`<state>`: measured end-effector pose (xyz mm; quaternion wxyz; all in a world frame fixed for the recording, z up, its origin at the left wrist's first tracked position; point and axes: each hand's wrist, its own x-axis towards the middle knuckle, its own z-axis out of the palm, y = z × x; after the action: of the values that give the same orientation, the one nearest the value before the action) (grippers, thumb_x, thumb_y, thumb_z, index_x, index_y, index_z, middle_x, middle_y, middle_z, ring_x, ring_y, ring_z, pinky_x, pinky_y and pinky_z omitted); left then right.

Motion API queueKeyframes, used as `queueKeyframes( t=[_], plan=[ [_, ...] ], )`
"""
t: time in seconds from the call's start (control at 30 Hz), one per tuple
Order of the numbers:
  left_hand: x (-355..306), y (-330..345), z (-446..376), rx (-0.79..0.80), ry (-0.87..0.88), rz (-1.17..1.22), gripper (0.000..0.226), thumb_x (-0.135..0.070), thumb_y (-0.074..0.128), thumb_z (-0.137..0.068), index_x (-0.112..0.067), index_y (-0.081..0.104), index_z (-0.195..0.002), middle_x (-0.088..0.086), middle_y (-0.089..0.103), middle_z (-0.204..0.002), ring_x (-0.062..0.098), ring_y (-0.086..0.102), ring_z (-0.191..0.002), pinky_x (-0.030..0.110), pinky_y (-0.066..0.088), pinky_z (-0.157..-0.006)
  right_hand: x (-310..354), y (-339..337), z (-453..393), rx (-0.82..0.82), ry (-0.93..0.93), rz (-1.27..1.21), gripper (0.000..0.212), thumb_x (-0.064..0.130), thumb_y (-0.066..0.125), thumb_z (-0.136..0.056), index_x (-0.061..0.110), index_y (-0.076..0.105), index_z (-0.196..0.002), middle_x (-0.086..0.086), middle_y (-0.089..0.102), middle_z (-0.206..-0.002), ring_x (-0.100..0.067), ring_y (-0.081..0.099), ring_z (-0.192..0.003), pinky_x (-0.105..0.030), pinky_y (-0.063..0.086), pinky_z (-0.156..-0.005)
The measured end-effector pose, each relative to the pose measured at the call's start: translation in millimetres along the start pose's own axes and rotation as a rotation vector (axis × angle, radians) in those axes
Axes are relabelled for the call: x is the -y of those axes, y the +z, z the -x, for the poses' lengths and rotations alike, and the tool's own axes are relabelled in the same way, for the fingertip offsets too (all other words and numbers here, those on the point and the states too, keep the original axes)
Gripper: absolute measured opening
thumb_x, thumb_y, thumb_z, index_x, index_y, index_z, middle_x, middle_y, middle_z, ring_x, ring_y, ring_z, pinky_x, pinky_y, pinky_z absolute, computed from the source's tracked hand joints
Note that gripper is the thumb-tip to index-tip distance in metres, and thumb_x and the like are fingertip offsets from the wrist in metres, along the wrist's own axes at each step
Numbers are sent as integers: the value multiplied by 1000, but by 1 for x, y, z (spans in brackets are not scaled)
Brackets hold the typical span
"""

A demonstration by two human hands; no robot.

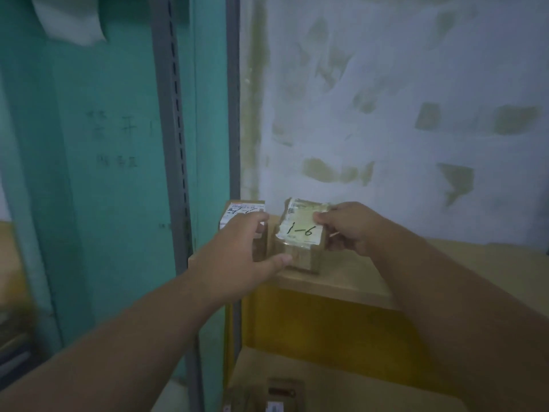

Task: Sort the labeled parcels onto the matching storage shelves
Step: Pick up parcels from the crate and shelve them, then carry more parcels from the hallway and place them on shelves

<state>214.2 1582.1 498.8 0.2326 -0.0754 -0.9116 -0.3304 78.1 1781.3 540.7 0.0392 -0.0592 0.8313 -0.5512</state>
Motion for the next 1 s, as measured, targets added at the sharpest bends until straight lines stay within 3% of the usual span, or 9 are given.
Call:
queueKeyframes(
  t=[0.2,0.3,0.4,0.5,0.6,0.7,0.8,0.9,1.0],
  plan=[
    [-4,17,-15,-52,-45,-40,77,-57,71,-81,-36,38,-147,-14,51,-133,8,58,-101,38,54,-89,-6,7,-26,-55,-10,170,36,31,74,-88,0,63,-102,-16,71,-93,-33,73,-72,-43,63,-64],
    [-7,23,-19,-74,-56,-52,76,-58,70,-82,-36,38,-147,-14,51,-133,10,59,-101,42,55,-89,-9,3,-26,-56,-76,421,37,37,68,-91,0,64,-93,-12,68,-74,-25,65,-57,-28,52,-51],
    [-7,25,-20,-104,-56,-37,74,-56,71,-82,-35,40,-146,-15,52,-129,7,59,-96,40,55,-86,-11,-2,-22,-76,-162,583,40,40,65,-92,0,67,-91,-15,71,-81,-30,71,-75,-32,52,-64],
    [-5,25,-19,-121,-38,-26,73,-54,72,-82,-34,42,-146,-18,51,-124,5,58,-93,35,54,-83,-9,-6,-5,-172,-291,642,44,41,62,-94,7,61,-121,-10,63,-119,-25,61,-107,-33,46,-85],
    [-3,22,-17,-128,-15,-27,70,-51,72,-83,-33,43,-145,-18,51,-122,0,56,-89,28,50,-78,-4,-1,25,-232,-482,620,50,46,62,-93,19,53,-134,-1,55,-128,-13,59,-97,-27,43,-83],
    [7,14,-11,-143,-4,-3,66,-49,72,-85,-33,45,-142,-21,51,-117,-4,55,-88,22,44,-71,3,15,59,-276,-645,573,44,45,63,-92,25,54,-131,5,53,-126,-12,58,-105,-30,49,-89],
    [28,-1,5,-176,8,-1,65,-51,73,-83,-33,47,-139,-22,51,-115,-2,56,-90,25,46,-74,18,44,96,-293,-770,516,39,41,62,-92,27,54,-127,10,53,-122,-7,54,-106,-28,48,-90],
    [59,-28,36,-202,-3,-31,68,-57,72,-78,-30,50,-136,-20,52,-112,-1,56,-88,22,44,-73,41,90,128,-235,-840,440,38,40,62,-91,28,55,-127,12,53,-119,-4,53,-104,-27,49,-90],
    [103,-68,84,-210,-45,-110,75,-71,57,-70,-32,50,-134,-18,53,-113,-3,56,-89,19,45,-76,64,155,156,-177,-925,390,39,43,63,-90,29,55,-126,16,52,-114,-1,52,-101,-24,47,-88]
  ],
)
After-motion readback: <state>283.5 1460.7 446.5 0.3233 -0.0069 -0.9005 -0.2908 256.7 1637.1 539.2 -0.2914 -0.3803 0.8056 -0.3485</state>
